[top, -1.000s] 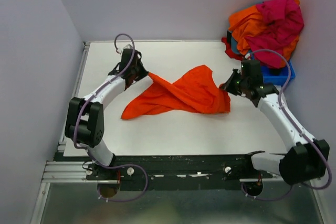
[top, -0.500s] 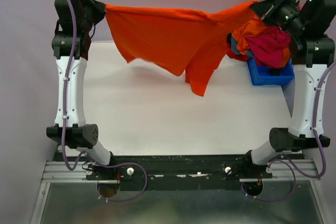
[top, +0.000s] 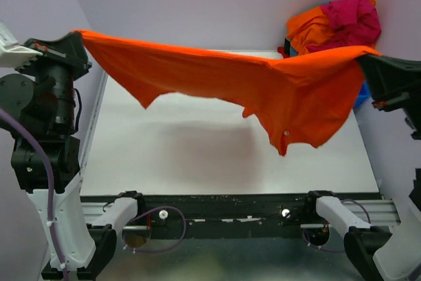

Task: Fold and stack the t-shirts
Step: Flatten out the tshirt

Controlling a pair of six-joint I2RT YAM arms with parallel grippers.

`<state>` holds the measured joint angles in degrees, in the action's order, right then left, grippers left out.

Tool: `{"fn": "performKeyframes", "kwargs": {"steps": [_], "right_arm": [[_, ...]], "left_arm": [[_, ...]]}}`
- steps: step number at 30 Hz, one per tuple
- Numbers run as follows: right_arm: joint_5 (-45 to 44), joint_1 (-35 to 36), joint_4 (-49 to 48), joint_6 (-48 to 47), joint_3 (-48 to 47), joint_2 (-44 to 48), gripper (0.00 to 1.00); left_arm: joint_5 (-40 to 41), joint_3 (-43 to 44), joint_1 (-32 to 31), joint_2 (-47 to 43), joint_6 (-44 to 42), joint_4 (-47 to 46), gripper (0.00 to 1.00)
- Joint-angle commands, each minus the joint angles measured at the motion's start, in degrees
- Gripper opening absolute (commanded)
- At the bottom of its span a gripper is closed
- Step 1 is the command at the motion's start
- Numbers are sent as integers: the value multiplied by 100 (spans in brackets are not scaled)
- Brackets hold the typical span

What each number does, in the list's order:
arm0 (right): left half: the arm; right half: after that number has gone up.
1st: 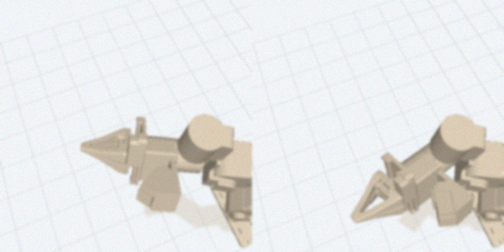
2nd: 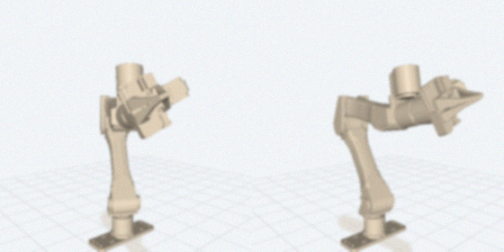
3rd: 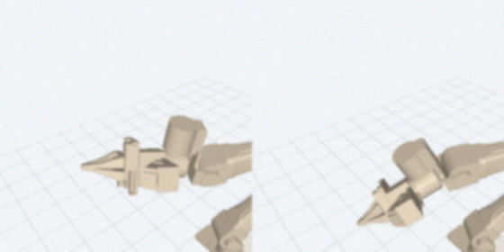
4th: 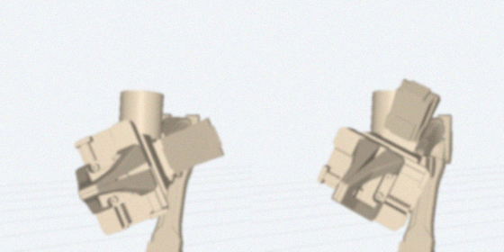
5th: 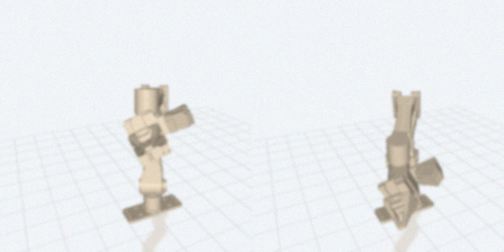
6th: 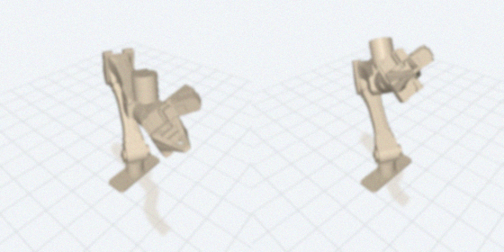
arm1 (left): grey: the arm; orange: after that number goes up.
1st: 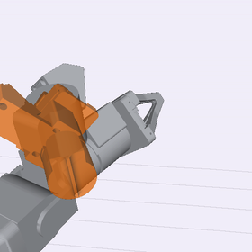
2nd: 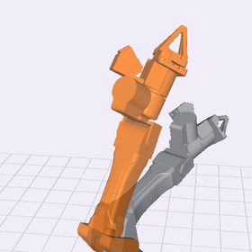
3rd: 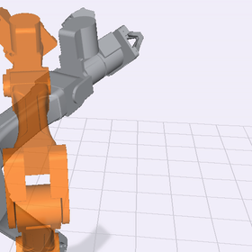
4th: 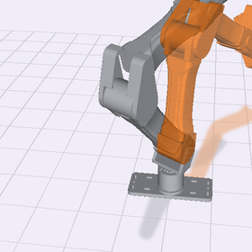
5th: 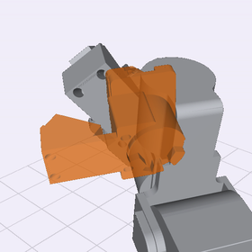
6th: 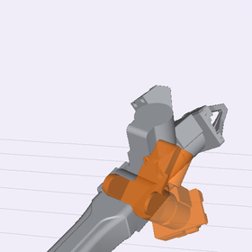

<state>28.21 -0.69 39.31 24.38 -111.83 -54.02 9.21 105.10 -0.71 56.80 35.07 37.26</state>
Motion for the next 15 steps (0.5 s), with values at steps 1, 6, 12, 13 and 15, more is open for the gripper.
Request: {"fn": "performKeyframes", "kwargs": {"steps": [1,6,12,13,15], "right_arm": [[-306,-28,445,-75,-1480,-1029,1],[-298,-19,-185,400,-229,-1479,1],[201,-28,-600,506,111,-2848,1],[325,-28,-583,524,-196,-3234,1],[344,-28,-460,550,-1011,-3771,1]], "left_arm": [[362,1134,18,884,-150,422,0],[152,391,18,1579,166,161,0],[-367,-868,18,2352,439,-903,0],[-402,-755,18,2493,448,-922,0],[-359,-291,18,2853,404,-878,0]]}}
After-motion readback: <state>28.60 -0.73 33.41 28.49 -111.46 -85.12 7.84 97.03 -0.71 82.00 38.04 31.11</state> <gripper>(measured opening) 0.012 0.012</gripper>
